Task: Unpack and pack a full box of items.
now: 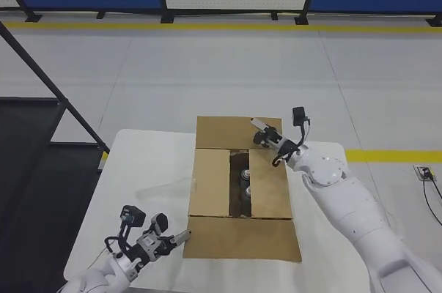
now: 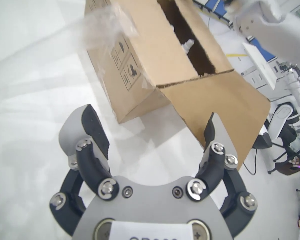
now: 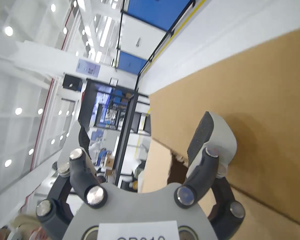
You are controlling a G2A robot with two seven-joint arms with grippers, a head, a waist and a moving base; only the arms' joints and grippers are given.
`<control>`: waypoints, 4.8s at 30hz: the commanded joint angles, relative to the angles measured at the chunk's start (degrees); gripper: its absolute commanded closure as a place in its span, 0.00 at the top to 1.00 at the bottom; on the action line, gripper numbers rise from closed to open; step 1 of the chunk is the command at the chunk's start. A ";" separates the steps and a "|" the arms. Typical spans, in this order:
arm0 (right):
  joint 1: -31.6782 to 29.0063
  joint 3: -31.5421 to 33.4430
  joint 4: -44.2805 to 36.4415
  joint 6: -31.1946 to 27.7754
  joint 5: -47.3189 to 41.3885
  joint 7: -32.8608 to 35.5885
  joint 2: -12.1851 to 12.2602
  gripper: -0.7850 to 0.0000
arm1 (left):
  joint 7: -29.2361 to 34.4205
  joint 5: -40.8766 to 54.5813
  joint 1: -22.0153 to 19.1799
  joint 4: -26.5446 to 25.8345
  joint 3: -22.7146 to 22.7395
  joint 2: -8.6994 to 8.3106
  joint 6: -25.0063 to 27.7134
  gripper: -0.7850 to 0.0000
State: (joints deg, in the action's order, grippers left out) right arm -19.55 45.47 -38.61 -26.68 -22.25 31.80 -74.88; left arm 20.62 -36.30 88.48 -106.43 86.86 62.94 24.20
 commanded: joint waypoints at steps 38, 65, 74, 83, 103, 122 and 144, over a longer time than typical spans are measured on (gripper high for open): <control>-8.29 2.72 -15.53 16.14 -9.73 21.31 -0.94 1.00 | -2.97 -2.91 2.45 -3.44 1.80 -0.31 0.54 1.00; -5.72 0.85 -16.39 11.05 -16.34 28.00 -5.27 1.00 | -4.27 -10.37 -10.16 -0.76 -10.44 1.96 -17.95 1.00; -5.66 2.73 -15.15 8.32 -14.88 30.63 -5.23 1.00 | -7.05 -4.49 -7.96 -0.39 -6.76 2.09 -18.22 1.00; -9.20 10.98 -17.96 6.95 -13.14 31.72 -2.36 1.00 | -6.92 -1.21 -4.47 -1.13 -1.17 1.68 -16.03 1.00; -22.42 30.10 -30.52 7.89 -11.91 35.92 4.00 1.00 | -0.51 -3.02 -6.57 9.15 1.62 1.23 -16.10 1.00; -26.73 33.92 -35.53 9.10 -10.15 35.76 5.83 1.00 | -5.27 -1.54 -1.33 -2.43 10.02 0.65 -12.32 1.00; -48.09 53.47 -48.33 1.98 -8.97 29.61 9.68 1.00 | 17.33 12.34 -18.59 -9.65 -11.40 1.28 -11.47 1.00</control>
State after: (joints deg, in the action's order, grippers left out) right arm -66.83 98.25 -86.95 -24.52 -30.84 61.61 -65.28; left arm 36.64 -24.83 72.20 -118.10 77.98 64.02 13.58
